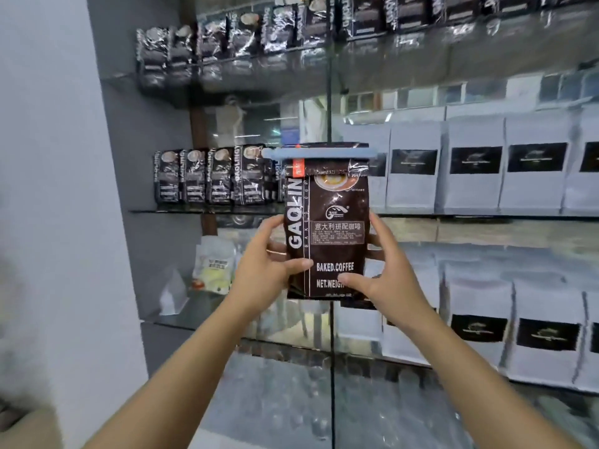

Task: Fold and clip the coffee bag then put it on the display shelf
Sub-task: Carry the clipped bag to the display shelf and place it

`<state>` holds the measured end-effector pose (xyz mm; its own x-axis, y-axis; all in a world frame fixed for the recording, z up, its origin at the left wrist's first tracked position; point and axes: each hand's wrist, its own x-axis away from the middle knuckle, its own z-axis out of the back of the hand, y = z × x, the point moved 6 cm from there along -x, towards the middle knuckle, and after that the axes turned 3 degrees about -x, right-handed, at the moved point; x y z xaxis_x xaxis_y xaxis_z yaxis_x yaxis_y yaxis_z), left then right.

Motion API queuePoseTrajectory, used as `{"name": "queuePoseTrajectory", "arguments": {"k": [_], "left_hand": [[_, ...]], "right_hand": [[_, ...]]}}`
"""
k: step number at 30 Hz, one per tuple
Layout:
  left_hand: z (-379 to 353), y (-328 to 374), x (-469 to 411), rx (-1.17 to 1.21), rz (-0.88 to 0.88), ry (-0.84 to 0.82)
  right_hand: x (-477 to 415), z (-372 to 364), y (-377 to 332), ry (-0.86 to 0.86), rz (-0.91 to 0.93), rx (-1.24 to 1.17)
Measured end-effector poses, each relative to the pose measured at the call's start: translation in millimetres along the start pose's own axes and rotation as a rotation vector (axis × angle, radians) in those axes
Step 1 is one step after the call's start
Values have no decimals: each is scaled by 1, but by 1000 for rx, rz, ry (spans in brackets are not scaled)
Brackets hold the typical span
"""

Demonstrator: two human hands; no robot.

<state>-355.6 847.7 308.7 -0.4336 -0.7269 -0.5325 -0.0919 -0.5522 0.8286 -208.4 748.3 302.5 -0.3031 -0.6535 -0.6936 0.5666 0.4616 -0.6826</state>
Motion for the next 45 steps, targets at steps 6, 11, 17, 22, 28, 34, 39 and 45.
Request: {"name": "queuePoseTrajectory", "arguments": {"k": [6,11,17,22,28,34,39,45], "left_hand": [[32,-17,-95,-49,-80,84],[57,-39,-177,-21,-93,131],[74,-57,-254,-9,-160,141],[82,-78,-319,9,-203,138],[86,-120,-395,39,-133,44],[75,-166,-428,-25,-53,-70],[74,-198,-447,-94,37,-136],[71,-216,-468,-127,52,-161]], "right_hand": [[-105,-42,38,-22,87,-25],[-189,-71,61,-34,113,-37],[-267,-104,83,-30,187,9],[-321,-114,95,15,193,27],[-374,-133,134,61,103,88],[-396,-146,188,49,-55,148],[-403,-161,217,-34,-151,254],[-412,-166,230,-115,-181,457]]}}
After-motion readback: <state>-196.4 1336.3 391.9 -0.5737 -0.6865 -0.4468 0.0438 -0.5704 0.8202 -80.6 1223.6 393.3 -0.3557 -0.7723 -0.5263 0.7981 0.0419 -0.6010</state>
